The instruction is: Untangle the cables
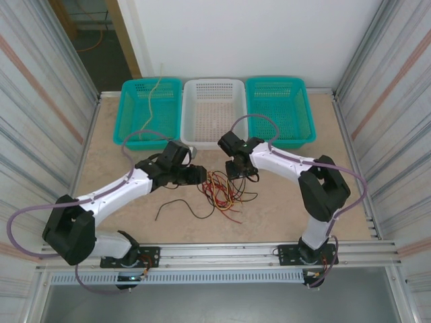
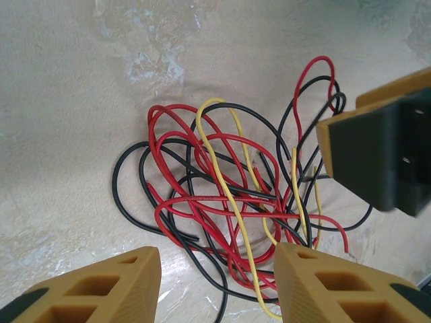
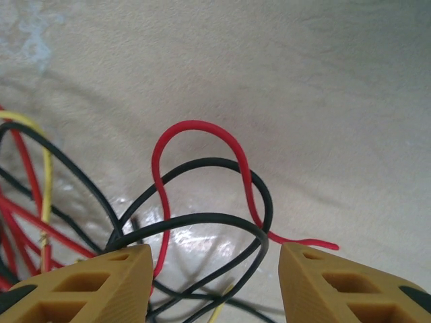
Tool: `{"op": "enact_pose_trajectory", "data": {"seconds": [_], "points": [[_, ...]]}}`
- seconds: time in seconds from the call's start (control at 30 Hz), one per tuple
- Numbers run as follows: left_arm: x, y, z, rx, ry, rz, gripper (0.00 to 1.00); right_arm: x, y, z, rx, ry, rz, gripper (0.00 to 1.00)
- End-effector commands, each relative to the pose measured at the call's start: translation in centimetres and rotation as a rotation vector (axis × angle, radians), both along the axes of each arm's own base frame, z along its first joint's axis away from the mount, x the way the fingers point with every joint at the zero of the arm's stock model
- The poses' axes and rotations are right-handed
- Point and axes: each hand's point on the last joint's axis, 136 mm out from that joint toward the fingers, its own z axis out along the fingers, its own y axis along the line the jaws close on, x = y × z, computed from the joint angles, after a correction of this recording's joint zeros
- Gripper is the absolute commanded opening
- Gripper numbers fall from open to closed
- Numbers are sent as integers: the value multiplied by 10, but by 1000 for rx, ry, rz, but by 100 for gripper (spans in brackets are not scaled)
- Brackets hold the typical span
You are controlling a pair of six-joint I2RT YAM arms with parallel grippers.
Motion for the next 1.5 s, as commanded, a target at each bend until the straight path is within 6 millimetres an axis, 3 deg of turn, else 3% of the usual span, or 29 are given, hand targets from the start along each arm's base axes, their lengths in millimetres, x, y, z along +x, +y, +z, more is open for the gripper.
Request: {"op": "enact_pose_trajectory", "data": {"seconds": [0.0,0.3,0.47,0.57,0.67,0.87,1.0,1.17,1.33,1.47], "points": [[-2,6,17,33,-52,-28,49,12,-11,0,-81,-19,21,50],[-3,6,22,32,-63,-40,48,20,-10,0,-65,-24,44,31],[-2,5,27,33,-76,-50,48,15,-10,-11,-33,-2,41,38],[-1,5,30,34,-83,-56,48,16,-13,-14,-3,5,15,32],[-1,4,31,36,-85,-63,48,17,-13,-15,31,2,9,32],[-1,3,37,27,-96,-68,48,20,-11,-7,49,-22,16,11],[0,1,42,16,-105,-75,48,18,-7,19,79,-71,34,3],[-1,-11,60,-63,-140,-118,49,1,15,76,135,-191,138,0],[-7,-30,106,-235,-265,-191,52,-17,31,146,173,-347,222,1],[-13,-35,140,-337,-374,-232,56,-26,40,190,247,-425,254,2]]}}
